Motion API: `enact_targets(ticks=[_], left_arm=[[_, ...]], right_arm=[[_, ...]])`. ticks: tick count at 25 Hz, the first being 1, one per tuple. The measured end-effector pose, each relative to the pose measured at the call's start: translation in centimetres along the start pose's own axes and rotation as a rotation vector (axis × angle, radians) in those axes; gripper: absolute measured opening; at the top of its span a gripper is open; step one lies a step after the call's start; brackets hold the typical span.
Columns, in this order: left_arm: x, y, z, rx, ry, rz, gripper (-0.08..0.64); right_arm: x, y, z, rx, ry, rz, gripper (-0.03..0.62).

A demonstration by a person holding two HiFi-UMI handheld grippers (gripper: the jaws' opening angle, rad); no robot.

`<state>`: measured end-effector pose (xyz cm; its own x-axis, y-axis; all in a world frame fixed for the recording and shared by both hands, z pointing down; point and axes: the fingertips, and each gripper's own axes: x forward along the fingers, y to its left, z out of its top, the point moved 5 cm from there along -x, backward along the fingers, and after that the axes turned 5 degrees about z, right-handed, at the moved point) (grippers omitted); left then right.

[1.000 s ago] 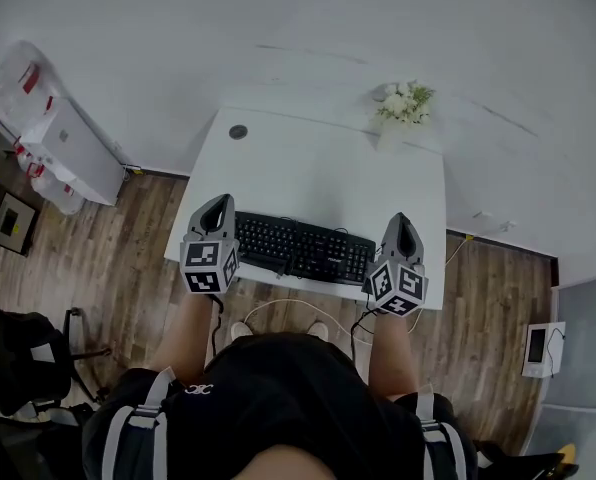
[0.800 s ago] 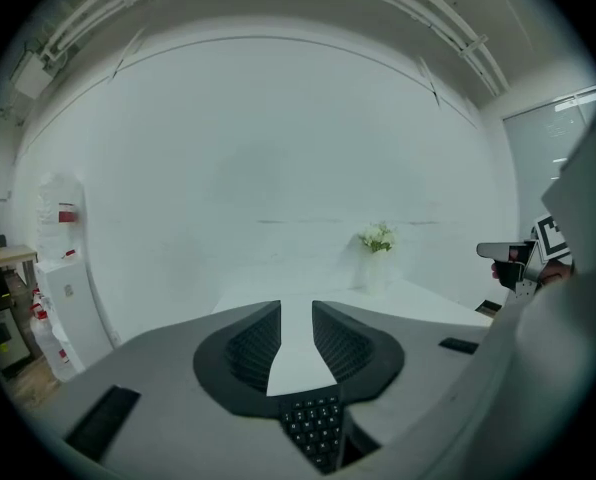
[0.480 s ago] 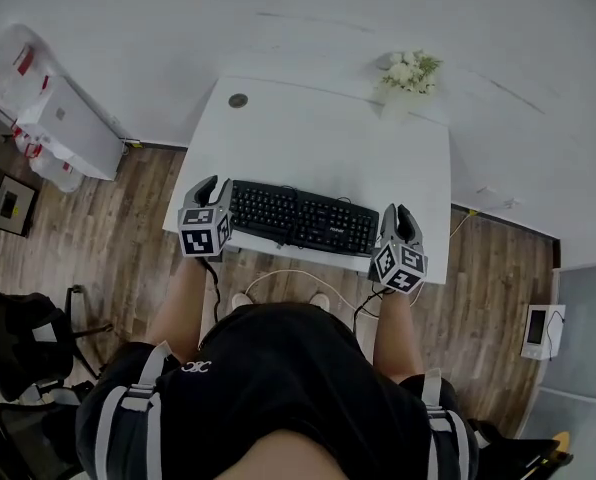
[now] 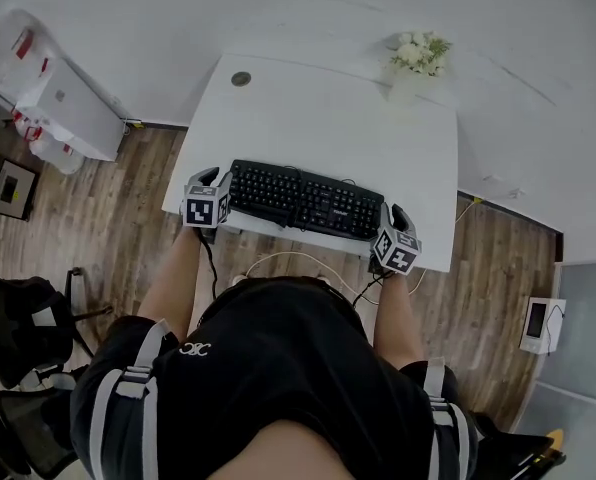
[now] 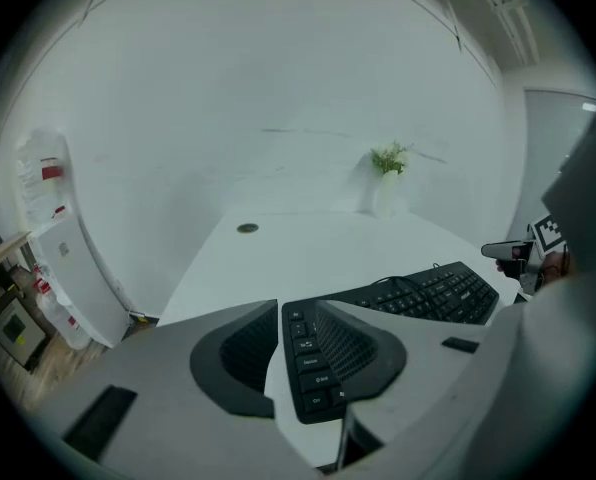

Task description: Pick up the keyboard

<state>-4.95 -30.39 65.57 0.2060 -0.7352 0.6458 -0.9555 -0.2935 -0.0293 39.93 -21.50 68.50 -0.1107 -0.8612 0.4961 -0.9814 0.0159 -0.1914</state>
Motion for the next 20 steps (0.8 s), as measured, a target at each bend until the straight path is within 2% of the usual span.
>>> enact_targets(ticks=[4,8,13,17,20], left_arm=[[1.9,1.2,-2.6,-0.075,0.078,-0.01,0.133],[3.0,2.1,-4.6,-0.123,0.119,-0.025,0.133],[4.5,2.2,-4.9,-0.187,0.139,-0.118,0.133],[5.8,2.5,-4.9,-0.24,0.164,-0.173,0.133],[6.3,3.0,-5.2,-0.326,0.176,-0.229,0.132]], right_arm=[[1.0,-1.4,-1.6,0.079,0.04,-0.01,0.126],[1.7,-1.4,-3.4,0.101,0.093,0.043,0.126],[1.8,-1.5,-5.1,0.122,0.156,0.043,0.126],[1.5,-1.2,-4.7,0.204,0.153,0.075,0.126],[1.7,-1.2,-4.7,0.359,0.155,0.136,0.126]])
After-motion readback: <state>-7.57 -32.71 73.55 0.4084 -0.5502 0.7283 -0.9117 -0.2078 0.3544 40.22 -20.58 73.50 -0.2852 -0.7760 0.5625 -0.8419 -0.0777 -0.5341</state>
